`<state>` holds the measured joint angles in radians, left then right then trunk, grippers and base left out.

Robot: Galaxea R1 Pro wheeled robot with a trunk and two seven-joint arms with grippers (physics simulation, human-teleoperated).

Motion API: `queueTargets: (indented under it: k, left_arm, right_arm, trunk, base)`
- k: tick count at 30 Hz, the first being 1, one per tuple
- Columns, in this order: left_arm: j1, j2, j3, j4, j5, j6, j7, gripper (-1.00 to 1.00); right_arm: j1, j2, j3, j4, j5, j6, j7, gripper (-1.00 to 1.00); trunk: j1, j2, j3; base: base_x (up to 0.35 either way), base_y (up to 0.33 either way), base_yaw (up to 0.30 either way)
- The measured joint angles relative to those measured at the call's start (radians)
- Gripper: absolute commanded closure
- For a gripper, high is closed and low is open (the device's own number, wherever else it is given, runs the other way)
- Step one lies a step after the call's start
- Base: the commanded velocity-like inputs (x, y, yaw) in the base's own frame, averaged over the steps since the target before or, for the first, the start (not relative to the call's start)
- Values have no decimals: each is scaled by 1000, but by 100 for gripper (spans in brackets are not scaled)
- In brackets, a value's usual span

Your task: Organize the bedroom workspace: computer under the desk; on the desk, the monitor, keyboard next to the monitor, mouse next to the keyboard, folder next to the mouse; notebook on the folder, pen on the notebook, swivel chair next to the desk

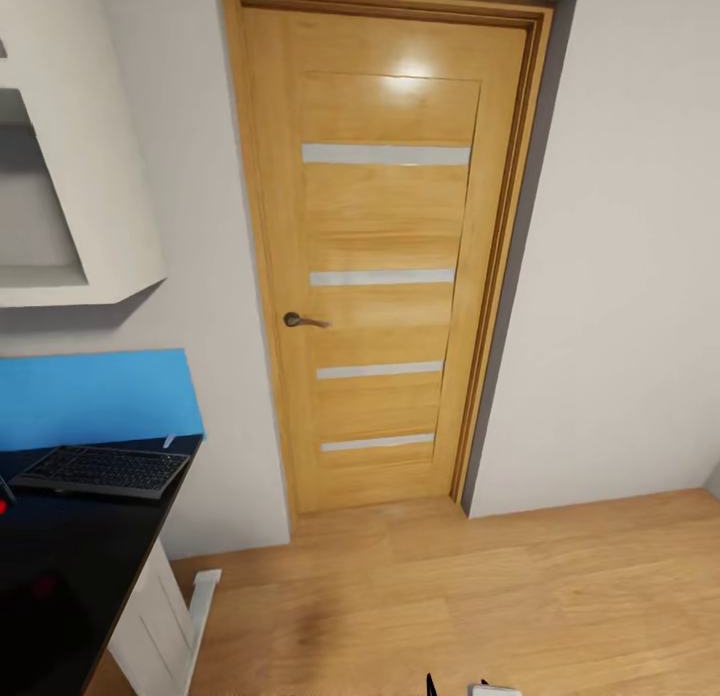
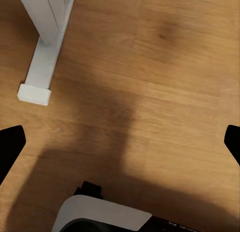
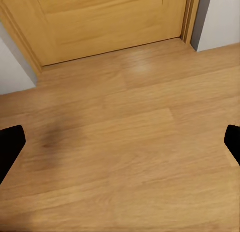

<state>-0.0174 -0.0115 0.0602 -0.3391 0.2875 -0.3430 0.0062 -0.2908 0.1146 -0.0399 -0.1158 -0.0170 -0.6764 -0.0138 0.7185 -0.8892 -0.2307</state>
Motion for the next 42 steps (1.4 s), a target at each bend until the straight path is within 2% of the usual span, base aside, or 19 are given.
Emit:
queueTargets:
  k: [11,42]
  left_arm:
    - [0,0,1,0,0,0,0,-100]
    - [0,0,1,0,0,0,0,-100]
  right_arm:
    - [0,0,0,0,0,0,1,-100]
    - [0,0,0,0,1,1,1,-100]
  trunk:
    - [0,0,2]
    - [0,0,2]
  base:
    - [-16,0,78]
    - [0,0,270]
